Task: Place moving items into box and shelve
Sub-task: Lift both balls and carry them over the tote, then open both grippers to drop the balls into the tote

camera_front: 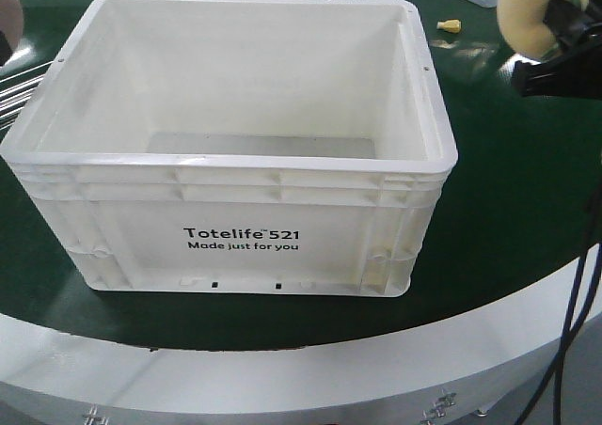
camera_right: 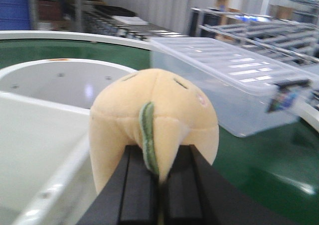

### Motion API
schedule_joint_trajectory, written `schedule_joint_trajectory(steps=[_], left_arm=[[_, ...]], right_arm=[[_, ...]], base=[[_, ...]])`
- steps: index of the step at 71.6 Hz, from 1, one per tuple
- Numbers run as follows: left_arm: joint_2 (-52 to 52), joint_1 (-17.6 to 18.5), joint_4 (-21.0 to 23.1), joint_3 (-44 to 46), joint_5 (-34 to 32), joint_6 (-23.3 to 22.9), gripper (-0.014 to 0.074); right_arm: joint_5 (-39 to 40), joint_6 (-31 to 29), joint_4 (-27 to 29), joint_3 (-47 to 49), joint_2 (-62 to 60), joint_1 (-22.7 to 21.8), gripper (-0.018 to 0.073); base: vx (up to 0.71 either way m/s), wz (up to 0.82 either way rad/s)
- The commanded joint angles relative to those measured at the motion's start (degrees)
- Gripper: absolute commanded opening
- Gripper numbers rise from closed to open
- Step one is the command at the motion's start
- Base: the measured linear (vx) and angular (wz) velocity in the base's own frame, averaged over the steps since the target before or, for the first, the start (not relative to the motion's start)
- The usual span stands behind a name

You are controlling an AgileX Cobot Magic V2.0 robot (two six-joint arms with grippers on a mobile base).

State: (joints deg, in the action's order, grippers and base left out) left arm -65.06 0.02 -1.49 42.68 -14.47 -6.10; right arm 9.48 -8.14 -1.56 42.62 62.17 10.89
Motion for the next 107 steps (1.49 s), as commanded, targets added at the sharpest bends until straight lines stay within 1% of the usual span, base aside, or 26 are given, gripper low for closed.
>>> schedule_joint_trajectory(steps=[1, 4, 8, 16, 29, 35, 45, 53, 59, 64, 70, 76, 81, 88, 90, 98, 103, 107], left_arm=[[1.66, 2.27, 0.13, 1.81, -6.64, -0.56, -0.0027], [1.66, 3.49, -0.06, 1.81, -6.96, -0.56, -0.0027], [1.66, 5.40, -1.54, 1.81, -7.15, -0.56, -0.0027], [1.66, 8.78, -4.23, 1.81, -7.15, -0.67, -0.0027], [1.60, 13.62, -4.23, 1.81, -6.69, -0.73, -0.0027], [1.46, 15.29, -4.23, 1.81, -5.70, -0.73, -0.0027], [0.16, 16.91, -4.16, 1.75, -5.76, -0.73, -0.0027], [-1.32, 17.40, -4.16, 1.75, -5.94, -0.79, -0.0027], [-1.76, 17.55, -4.16, 1.75, -6.65, -0.79, -0.0027], [-1.84, 17.55, -4.16, 1.75, -7.17, -0.74, -0.0022], [-1.84, 17.55, -4.16, 1.75, -8.19, -0.55, 0.0004], [-1.84, 17.55, -4.16, 1.75, -8.65, -0.55, 0.0062], [-1.96, 17.55, -4.16, 1.75, -8.59, -0.55, 0.0128], [-2.40, 17.55, -4.21, 1.75, -8.66, -0.50, 0.0253], [-2.54, 17.55, -4.21, 1.75, -8.66, -0.50, 0.0299], [-3.27, 17.55, -4.16, 1.75, -8.60, -0.56, 0.0433], [-3.47, 17.55, -4.12, 1.75, -8.60, -0.56, 0.0501], [-3.47, 17.55, -4.12, 1.75, -8.67, -0.56, 0.0535]], right_arm=[[5.52, -0.41, -1.22, 1.62, -1.26, 3.47, -0.0015], [5.52, -0.41, -1.22, 1.62, -1.26, 5.37, -0.0015], [5.57, -0.41, -1.22, 1.62, -1.26, 7.86, -0.0015], [5.57, -0.41, -1.22, 1.62, -1.26, 11.23, -0.0013], [6.41, -0.41, -1.17, 1.62, -0.78, 15.69, -0.0012], [7.15, -0.41, -1.17, 1.62, 0.12, 17.34, -0.0012], [9.99, -0.41, -1.05, 1.62, 2.67, 19.57, -0.0012], [13.20, -0.34, -0.98, 1.62, 4.79, 20.77, -0.0011], [15.25, 0.22, -0.98, 1.62, 5.70, 20.84, -0.0010], [15.42, 0.69, -0.79, 1.62, 5.85, 20.84, -0.0006], [15.42, 0.69, -0.79, 1.62, 5.85, 20.84, 0.0013], [15.42, 0.69, -0.79, 1.62, 5.85, 20.84, 0.0066], [15.42, 0.69, -0.79, 1.62, 5.85, 20.84, 0.0141], [15.64, 0.69, -0.79, 1.62, 5.85, 20.84, 0.0267], [15.68, 0.69, -0.65, 1.62, 5.85, 20.84, 0.0316], [16.62, 0.69, 0.36, 1.62, 5.85, 20.84, 0.0477], [16.94, 0.69, 1.56, 1.62, 5.85, 20.84, 0.0552], [16.94, 0.69, 2.32, 1.62, 5.85, 20.84, 0.0584]], base=[[0.00, 0.00], [0.00, 0.00], [0.00, 0.00], [0.00, 0.00], [0.00, 0.00], [0.00, 0.00], [0.00, 0.00], [0.00, 0.00], [0.00, 0.00], [0.00, 0.00], [0.00, 0.00], [0.00, 0.00], [0.00, 0.00], [0.00, 0.00], [0.00, 0.00], [0.00, 0.00], [0.00, 0.00], [0.00, 0.00]])
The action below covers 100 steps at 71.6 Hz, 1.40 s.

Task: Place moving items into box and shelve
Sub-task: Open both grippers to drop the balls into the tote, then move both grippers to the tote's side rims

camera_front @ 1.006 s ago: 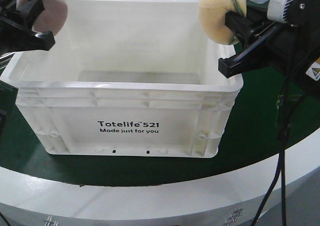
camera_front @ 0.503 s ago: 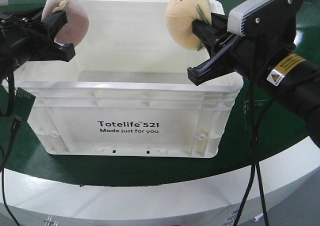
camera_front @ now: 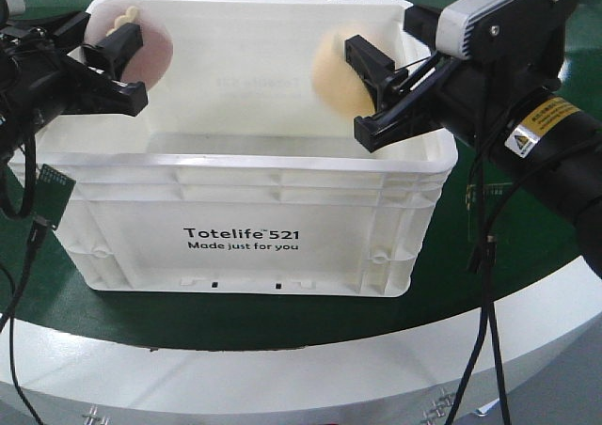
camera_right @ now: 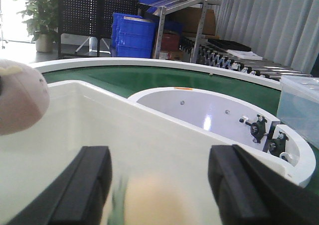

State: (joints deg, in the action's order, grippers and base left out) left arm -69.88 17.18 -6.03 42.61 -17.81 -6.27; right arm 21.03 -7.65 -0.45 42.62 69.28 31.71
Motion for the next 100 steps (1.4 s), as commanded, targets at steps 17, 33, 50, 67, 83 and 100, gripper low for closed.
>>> schedule_joint_trajectory(steps=[17, 33, 50, 67, 83, 100], left_arm=[[1.55, -0.20, 2.37, 1.82, -5.36, -0.32, 0.0560], [4.78, -5.76, 4.35, 1.82, -1.16, 1.78, 0.0560], [8.11, -9.17, 4.35, 2.01, 7.36, 2.68, 0.0555], [5.95, -9.17, 4.30, 11.50, 22.48, 2.63, 0.0555], [-1.42, -9.17, 4.30, 25.90, 36.43, 2.44, 0.0555], [-7.42, -11.09, 3.63, 35.15, 41.75, -0.63, 0.0555]], right_arm=[[5.50, -0.38, 3.16, 1.62, -1.58, -0.27, 0.0585], [2.79, -5.08, 10.62, 1.51, -4.69, -5.80, 0.0581], [-6.33, -6.98, 11.48, 2.25, -7.27, -9.21, 0.0578], [-27.56, -5.01, 11.98, 15.36, -3.36, -9.76, 0.0547], [-42.22, 3.07, 9.97, 32.42, 4.48, -10.21, 0.0540], [-51.65, 12.11, 1.78, 42.73, 11.70, -12.21, 0.0539]], base=[[0.00, 0.00], [0.00, 0.00], [0.00, 0.00], [0.00, 0.00], [0.00, 0.00], [0.00, 0.00]])
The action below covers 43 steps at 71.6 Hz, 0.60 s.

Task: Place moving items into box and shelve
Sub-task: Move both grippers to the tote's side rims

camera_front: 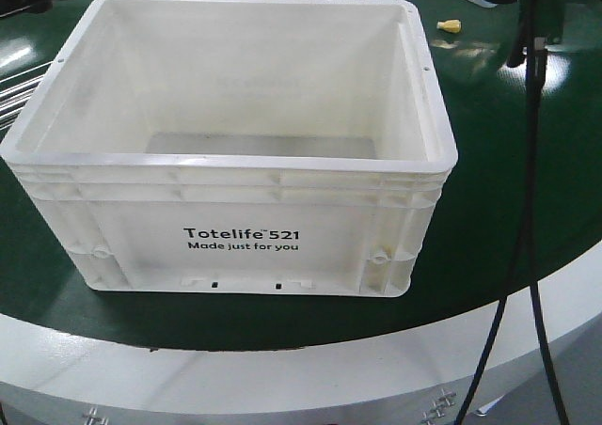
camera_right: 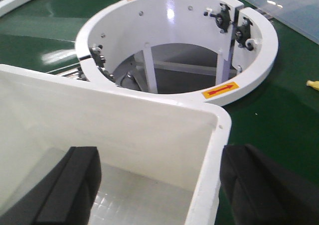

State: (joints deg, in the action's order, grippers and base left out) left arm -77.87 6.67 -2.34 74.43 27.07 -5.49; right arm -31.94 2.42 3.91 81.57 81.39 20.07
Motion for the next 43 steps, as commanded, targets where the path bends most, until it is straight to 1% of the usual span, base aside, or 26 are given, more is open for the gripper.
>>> schedule_joint_trajectory(steps=[1, 5, 18, 30, 43], left_arm=[[0.40, -0.66, -0.06, 3.40, -3.01, -1.41, 0.0555], [-0.06, -0.84, 0.06, 3.32, -2.60, -1.41, 0.0555], [-2.33, -0.84, 0.15, 3.32, 3.62, -1.41, 0.0555], [-3.84, -0.84, 0.35, 3.32, 7.19, -1.36, 0.0555], [-4.54, -0.78, 3.61, 3.32, 10.17, -1.14, 0.0555]], right_arm=[[0.87, 2.19, -3.22, 3.97, -0.19, -0.58, 0.0539], [-0.82, 2.26, -3.91, 4.37, 0.80, -0.58, 0.0539], [-4.69, 2.15, -3.41, 4.37, 2.98, -0.58, 0.0539], [-6.84, 2.15, -3.12, 4.37, 3.53, -0.58, 0.0529], [-11.07, 2.26, -3.12, 4.37, 3.99, -0.58, 0.0516]], base=[[0.00, 0.00], [0.00, 0.00], [0.00, 0.00], [0.00, 0.00], [0.00, 0.00]])
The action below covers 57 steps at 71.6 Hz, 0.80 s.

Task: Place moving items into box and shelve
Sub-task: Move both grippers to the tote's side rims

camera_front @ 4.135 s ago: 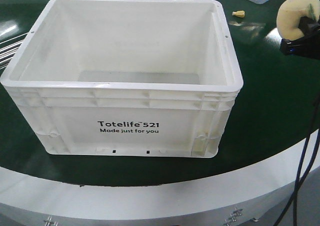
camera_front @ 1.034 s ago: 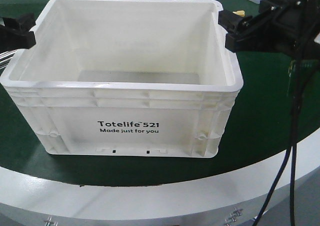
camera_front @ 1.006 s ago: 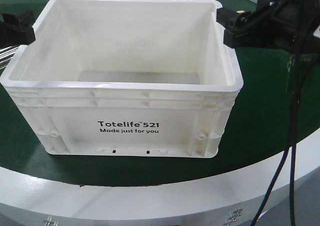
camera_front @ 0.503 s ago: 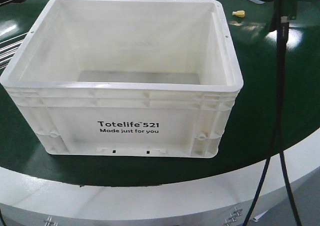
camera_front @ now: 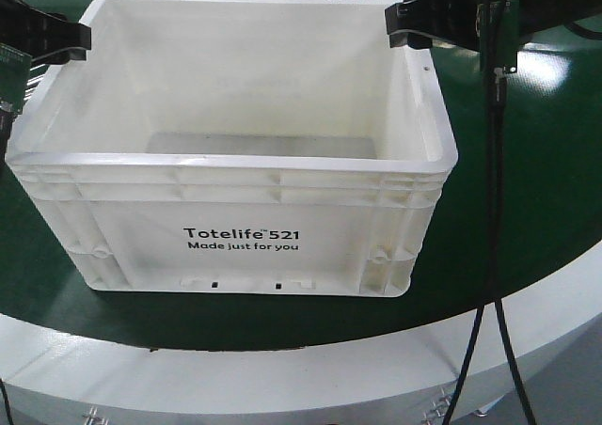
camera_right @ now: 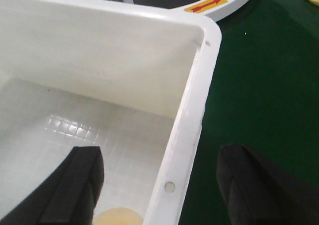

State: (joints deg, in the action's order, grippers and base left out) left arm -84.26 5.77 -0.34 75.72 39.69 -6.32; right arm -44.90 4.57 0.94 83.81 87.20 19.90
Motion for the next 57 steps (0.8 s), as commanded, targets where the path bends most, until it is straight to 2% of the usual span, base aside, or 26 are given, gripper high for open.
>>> schedule_joint_trajectory(steps=[1, 14, 27, 41, 57], left_arm=[[1.85, 0.20, 1.73, 2.03, -2.34, -0.30, 0.0555], [1.85, 0.27, 2.48, 2.03, -0.46, -0.30, 0.0555], [1.85, 0.27, 2.48, 2.03, -0.11, -0.30, 0.0555], [1.85, 0.27, 2.56, 2.03, 0.15, -0.30, 0.0555], [1.85, 0.27, 2.56, 2.03, 0.25, -0.30, 0.0555]], right_arm=[[1.49, 0.11, -0.08, 2.13, -1.69, -0.40, 0.0515], [-2.17, 0.22, 0.87, 2.13, -0.76, -0.23, 0.0515], [-2.03, 0.22, 2.90, 2.13, 1.25, -0.23, 0.0515], [-1.59, 2.80, 2.84, 2.13, 3.55, -0.23, 0.0515], [-1.75, 2.98, 2.84, 2.13, 4.90, -0.23, 0.0515]], base=[[0.00, 0.00], [0.00, 0.00], [0.00, 0.00], [0.00, 0.00], [0.00, 0.00]])
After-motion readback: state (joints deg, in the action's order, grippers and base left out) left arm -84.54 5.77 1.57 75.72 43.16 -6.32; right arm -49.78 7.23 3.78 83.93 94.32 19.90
